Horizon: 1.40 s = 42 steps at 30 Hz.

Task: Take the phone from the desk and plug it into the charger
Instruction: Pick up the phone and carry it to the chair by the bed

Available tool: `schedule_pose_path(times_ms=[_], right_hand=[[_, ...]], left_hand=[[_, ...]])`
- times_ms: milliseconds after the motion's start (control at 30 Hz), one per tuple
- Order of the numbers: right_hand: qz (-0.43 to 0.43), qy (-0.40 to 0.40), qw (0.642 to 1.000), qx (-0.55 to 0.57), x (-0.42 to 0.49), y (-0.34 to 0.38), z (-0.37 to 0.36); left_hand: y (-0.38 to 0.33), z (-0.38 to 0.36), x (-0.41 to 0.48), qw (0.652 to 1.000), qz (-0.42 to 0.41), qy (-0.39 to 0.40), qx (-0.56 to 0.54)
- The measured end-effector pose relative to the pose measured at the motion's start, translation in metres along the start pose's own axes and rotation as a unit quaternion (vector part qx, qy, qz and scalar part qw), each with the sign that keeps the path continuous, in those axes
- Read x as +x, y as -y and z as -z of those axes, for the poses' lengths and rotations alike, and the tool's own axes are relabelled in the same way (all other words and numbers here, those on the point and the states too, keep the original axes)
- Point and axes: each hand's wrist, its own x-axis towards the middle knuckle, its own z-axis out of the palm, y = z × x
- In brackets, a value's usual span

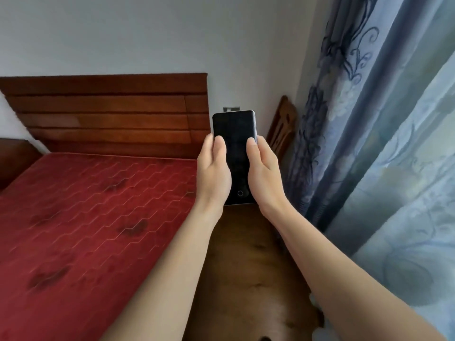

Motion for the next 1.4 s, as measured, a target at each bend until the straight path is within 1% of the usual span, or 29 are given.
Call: schedule_pose_path(times_ms=[133,367,500,633,767,933,1067,1267,1400], right_hand=[[-0.025,0.017,0.999,-0.02,0.074,-0.027,0.001],[-0.058,0.038,0.997,-0.026,0.181,-0.082,-0.018],[-0.061,0.038,0.997,-0.038,0.252,-0.113,-0.037],[-0.073,0.019,0.996,-0.052,0.324,-0.135,-0.061],[-0.081,0.007,0.995,-0.054,0.389,-0.149,-0.074],[-0.093,-0.038,0.994,-0.052,0.456,-0.176,-0.063],[-0.113,-0.07,0.989,-0.062,0.507,-0.211,-0.04],[-0.153,-0.089,0.982,-0.066,0.587,-0.286,-0.011],[-0.193,-0.072,0.976,-0.074,0.624,-0.344,0.002]], left_hand=[[0.014,-0.024,0.069,0.999,0.014,-0.027,0.018],[0.058,-0.036,0.176,0.999,0.031,-0.035,0.023],[0.083,-0.037,0.254,0.999,0.033,-0.022,0.01],[0.101,-0.035,0.334,0.999,0.045,-0.007,-0.001],[0.111,-0.042,0.408,0.999,0.033,0.011,0.006],[0.134,-0.072,0.479,0.997,0.035,0.063,0.009],[0.166,-0.11,0.53,0.993,0.06,0.1,0.014],[0.225,-0.169,0.601,0.988,0.078,0.111,0.068],[0.273,-0.19,0.639,0.981,0.107,0.113,0.118]])
